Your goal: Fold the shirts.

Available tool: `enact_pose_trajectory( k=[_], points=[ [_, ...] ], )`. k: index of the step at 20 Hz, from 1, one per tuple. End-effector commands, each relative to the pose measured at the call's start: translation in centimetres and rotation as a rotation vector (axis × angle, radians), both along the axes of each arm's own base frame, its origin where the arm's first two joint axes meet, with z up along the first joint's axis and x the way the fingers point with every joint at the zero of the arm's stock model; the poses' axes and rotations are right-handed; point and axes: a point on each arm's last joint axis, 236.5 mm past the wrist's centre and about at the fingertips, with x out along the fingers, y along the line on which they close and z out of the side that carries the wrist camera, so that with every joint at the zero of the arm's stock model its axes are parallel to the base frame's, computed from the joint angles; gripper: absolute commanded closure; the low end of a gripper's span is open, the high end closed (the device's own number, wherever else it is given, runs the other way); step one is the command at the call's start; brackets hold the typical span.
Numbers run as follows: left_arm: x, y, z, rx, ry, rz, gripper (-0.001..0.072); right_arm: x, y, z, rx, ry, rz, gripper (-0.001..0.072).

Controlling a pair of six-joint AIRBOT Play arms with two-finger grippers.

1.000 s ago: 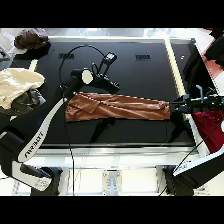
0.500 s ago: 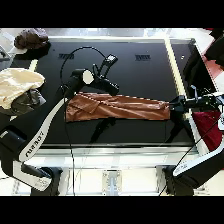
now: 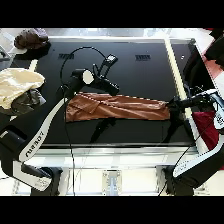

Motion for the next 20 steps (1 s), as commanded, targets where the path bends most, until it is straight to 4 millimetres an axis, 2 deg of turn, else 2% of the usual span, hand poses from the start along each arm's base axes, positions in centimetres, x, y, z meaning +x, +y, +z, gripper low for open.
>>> enact_pose_trajectory(
  k=[1, 2, 3, 4, 5, 6, 7, 9, 11, 13, 15, 17, 20],
  points=[
    [0.0, 0.0, -0.1, 0.001, 0.002, 0.0, 0.0219, -0.4, 1.9, 1.2, 0.068, 0.011, 0.035, 0.0444],
    [0.0, 0.0, -0.3, 0.003, 0.005, 0.0, 0.022, -0.2, 2.5, 1.8, 0.097, 0.004, 0.035, 0.0641],
    [0.0, 0.0, -0.8, 0.007, 0.013, 0.0, 0.0221, 0.2, 3.1, 2.5, 0.134, -0.009, 0.029, 0.0696],
    [0.0, 0.0, -1.5, 0.014, 0.026, 0.0, 0.0225, 0.4, 4.0, 3.7, 0.191, -0.029, 0.039, 0.0696],
    [-0.2, 0.0, -2.6, 0.027, 0.049, -0.005, 0.0331, 0.7, 5.1, 5.4, 0.259, -0.058, 0.046, 0.0696],
    [-0.6, 0.1, -3.8, 0.044, 0.08, -0.012, 0.0535, 1.1, 5.8, 6.9, 0.304, -0.083, 0.049, 0.0696],
    [-1.3, 0.2, -5.4, 0.065, 0.125, -0.024, 0.0684, 1.5, 6.4, 8.7, 0.337, -0.116, 0.053, 0.0697],
    [-2.7, 0.0, -8.2, 0.084, 0.227, -0.044, 0.0687, 2.3, 7.7, 11.9, 0.345, -0.189, 0.072, 0.0697],
    [-3.7, -0.9, -10.4, 0.055, 0.315, -0.041, 0.0688, 2.4, 9.8, 14.7, 0.306, -0.253, 0.13, 0.0697],
    [-4.2, -1.8, -12.3, 0.014, 0.384, -0.023, 0.0688, 2.3, 12.7, 17.8, 0.279, -0.316, 0.208, 0.0697],
    [-4.5, -1.9, -14.1, 0.019, 0.424, -0.017, 0.0688, 2.5, 15.7, 20.7, 0.251, -0.374, 0.266, 0.0698],
    [-4.7, -1.8, -14.8, 0.026, 0.437, -0.016, 0.0688, 3.1, 18.6, 23.4, 0.227, -0.44, 0.305, 0.0698],
    [-4.1, -1.7, -13.7, 0.013, 0.418, -0.01, 0.0688, 3.4, 23.3, 27.1, 0.213, -0.536, 0.38, 0.0699]
  ],
)
